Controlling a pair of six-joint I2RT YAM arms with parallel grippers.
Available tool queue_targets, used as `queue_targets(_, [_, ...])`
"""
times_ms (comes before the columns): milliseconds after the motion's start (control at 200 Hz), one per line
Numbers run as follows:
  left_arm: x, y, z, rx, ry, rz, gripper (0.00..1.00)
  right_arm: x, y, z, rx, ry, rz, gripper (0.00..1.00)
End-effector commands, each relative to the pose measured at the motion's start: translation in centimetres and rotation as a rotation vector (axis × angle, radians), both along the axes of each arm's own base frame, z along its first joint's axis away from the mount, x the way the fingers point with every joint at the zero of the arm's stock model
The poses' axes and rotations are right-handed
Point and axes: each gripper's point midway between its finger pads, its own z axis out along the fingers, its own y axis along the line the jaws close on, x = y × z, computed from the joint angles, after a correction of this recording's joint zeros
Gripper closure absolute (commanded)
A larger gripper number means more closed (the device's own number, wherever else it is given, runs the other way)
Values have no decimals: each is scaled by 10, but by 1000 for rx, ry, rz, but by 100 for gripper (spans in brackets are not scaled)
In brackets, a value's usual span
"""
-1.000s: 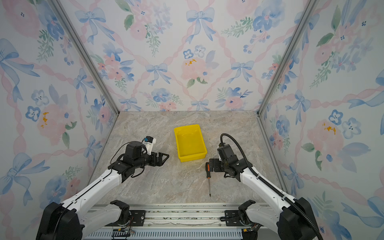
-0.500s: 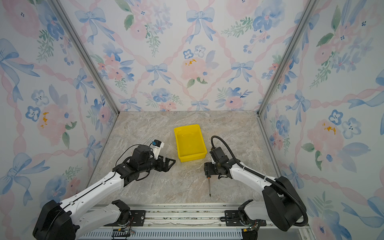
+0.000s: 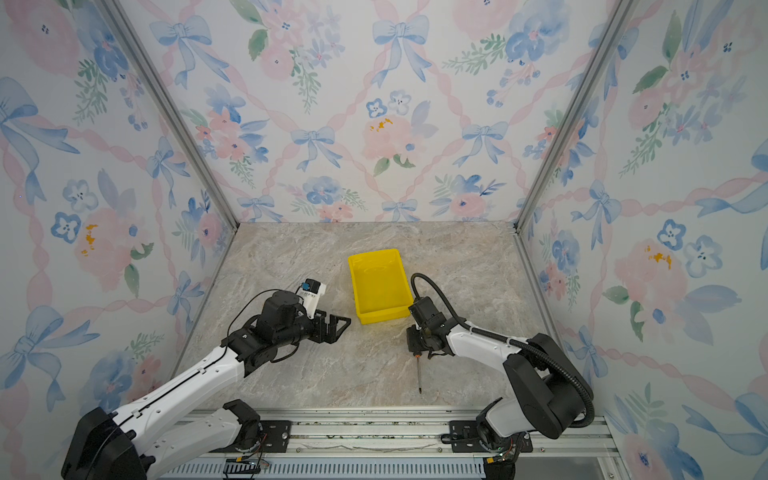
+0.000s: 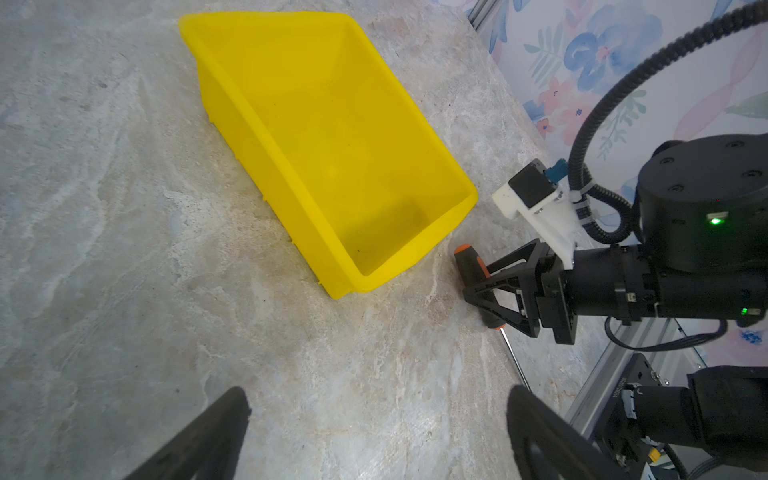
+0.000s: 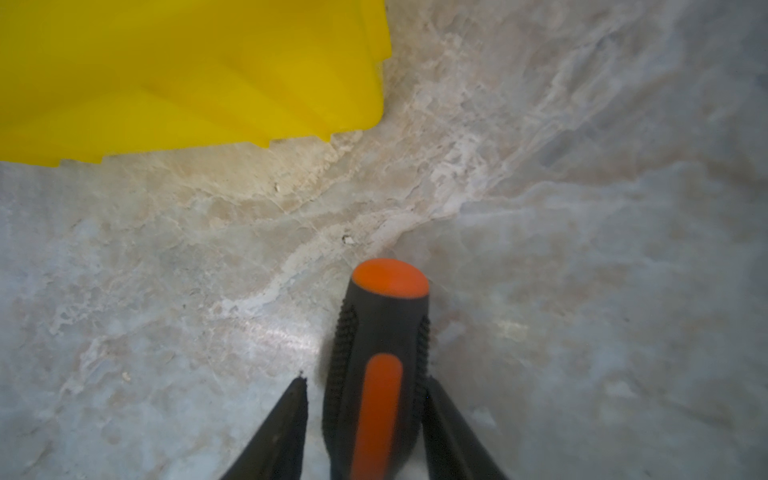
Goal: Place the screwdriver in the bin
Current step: 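Close the right gripper on the orange-and-black screwdriver handle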
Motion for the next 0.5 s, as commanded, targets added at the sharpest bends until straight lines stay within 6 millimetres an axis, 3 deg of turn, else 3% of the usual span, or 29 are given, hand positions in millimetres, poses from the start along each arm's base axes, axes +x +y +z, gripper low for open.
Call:
queue_targets(0, [-3, 3, -2, 1, -4, 13, 2, -6, -7, -6, -55, 16, -15, 62])
queue_targets(295, [-3, -3, 3, 17, -35, -47, 3, -20, -18, 9, -67, -41, -18, 87])
queue_targets(495, [-10, -11, 17, 20, -134, -150, 2, -27, -14, 49, -110, -113, 24, 99])
